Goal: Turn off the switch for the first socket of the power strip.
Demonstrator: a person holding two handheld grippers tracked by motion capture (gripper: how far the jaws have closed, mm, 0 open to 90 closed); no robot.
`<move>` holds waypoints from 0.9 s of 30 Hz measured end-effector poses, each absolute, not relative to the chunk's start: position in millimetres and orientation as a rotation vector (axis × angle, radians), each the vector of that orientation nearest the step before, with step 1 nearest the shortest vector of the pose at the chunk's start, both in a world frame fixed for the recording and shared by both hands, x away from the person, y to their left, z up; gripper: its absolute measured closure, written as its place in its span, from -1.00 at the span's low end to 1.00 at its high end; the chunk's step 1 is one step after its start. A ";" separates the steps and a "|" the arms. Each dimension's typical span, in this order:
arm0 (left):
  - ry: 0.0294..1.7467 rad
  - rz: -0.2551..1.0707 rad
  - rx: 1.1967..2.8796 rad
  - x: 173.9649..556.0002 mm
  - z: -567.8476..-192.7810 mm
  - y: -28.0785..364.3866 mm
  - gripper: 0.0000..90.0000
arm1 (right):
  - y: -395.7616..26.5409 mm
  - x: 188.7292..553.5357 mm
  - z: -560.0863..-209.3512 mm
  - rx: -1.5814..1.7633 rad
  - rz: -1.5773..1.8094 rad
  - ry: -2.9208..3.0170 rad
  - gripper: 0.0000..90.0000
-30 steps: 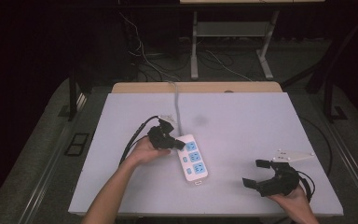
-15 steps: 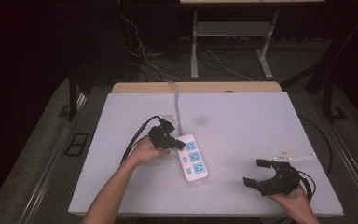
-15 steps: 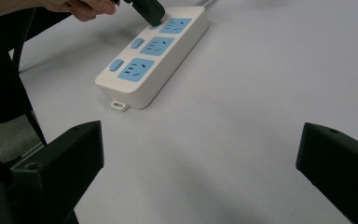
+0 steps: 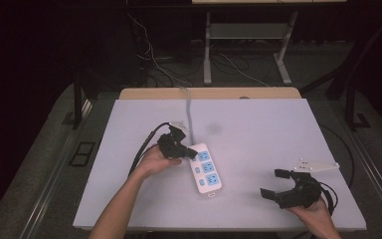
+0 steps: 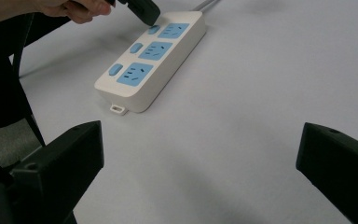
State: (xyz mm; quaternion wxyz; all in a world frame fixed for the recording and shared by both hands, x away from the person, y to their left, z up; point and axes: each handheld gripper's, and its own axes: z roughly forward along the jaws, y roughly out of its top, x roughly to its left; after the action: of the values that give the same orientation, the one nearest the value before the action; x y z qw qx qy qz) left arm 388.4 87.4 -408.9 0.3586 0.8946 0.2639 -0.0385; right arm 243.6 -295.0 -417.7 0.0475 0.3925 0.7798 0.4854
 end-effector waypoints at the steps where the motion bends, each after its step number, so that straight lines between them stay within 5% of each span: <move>1: 0.685 -0.092 2.299 388.0 -407.4 89.2 0.99 | -295.5 243.7 -417.6 1.199 1.483 2.376 -0.99; 27: 0.759 0.048 2.172 381.4 -378.1 128.6 0.98 | -293.5 244.0 -417.9 1.191 1.474 2.385 -0.99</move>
State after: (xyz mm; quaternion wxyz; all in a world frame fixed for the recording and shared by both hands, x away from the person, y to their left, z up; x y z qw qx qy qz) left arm 381.4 128.6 -378.1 0.4079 0.8618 0.3010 0.0192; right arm 244.0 -293.5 -417.9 0.0476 0.3906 0.7819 0.4834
